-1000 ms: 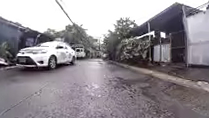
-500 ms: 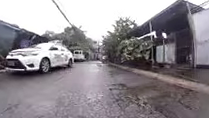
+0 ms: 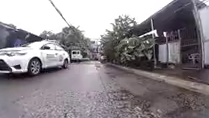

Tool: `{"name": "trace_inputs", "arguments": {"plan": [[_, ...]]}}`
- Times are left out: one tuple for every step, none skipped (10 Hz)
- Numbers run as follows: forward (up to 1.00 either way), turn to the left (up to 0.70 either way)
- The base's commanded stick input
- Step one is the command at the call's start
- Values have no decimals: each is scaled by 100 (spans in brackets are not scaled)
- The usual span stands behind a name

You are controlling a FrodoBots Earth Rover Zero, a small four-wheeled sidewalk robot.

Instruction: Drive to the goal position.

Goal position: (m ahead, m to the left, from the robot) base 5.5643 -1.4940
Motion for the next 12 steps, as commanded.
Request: {"name": "trace_inputs", "arguments": {"plan": [[100,1],[100,27],[100,27],[100,0],[100,0],[100,0],[100,0],[100,0],[100,0],[100,0],[100,0],[100,0]]}}
